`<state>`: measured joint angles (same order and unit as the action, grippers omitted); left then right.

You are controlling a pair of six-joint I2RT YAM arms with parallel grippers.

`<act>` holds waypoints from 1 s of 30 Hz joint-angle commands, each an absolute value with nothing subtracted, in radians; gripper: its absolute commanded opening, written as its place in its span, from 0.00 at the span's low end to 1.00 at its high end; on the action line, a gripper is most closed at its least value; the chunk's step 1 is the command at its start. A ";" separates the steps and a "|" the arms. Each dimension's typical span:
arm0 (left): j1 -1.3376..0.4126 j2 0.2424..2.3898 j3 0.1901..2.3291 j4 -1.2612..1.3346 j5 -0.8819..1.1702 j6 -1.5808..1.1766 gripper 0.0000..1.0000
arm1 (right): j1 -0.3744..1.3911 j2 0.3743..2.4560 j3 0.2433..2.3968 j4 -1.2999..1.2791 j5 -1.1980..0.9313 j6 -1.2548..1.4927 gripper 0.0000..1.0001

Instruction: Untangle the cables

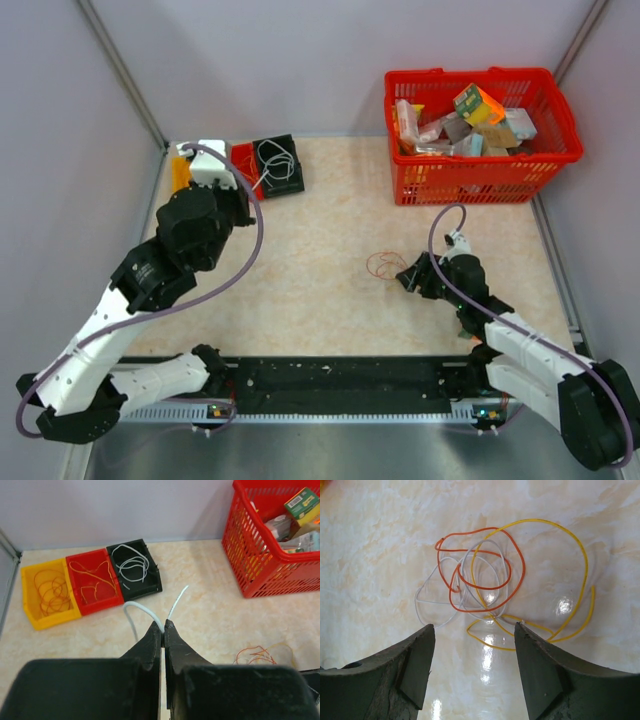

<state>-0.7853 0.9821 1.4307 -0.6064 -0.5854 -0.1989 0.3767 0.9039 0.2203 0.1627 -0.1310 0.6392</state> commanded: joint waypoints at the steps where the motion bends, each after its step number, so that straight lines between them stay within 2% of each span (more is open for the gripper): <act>1: -0.785 0.913 1.346 -0.522 -0.670 -0.271 0.00 | 0.368 0.879 0.207 0.196 -0.132 0.629 0.64; 8: -0.762 0.974 1.214 -0.528 -0.652 -0.369 0.00 | 0.367 0.879 0.196 0.213 -0.135 0.635 0.64; 11: -0.724 1.032 1.135 -0.509 -0.522 -0.425 0.00 | 0.368 0.884 0.198 0.213 -0.137 0.635 0.64; 18: -0.537 1.395 1.115 -0.531 -0.178 -0.541 0.00 | 0.368 0.885 0.196 0.221 -0.144 0.635 0.64; 25: -0.492 1.614 1.152 -0.491 -0.118 -0.537 0.00 | 0.367 0.896 0.192 0.233 -0.150 0.635 0.64; 30: -0.483 1.693 1.163 -0.443 -0.112 -0.526 0.14 | 0.368 0.905 0.192 0.238 -0.156 0.635 0.64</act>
<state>-0.4931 1.6630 1.1183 -0.5205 -0.1436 -0.5240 0.3763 0.8951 0.1959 0.1928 -0.1444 0.6395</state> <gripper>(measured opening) 0.106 0.645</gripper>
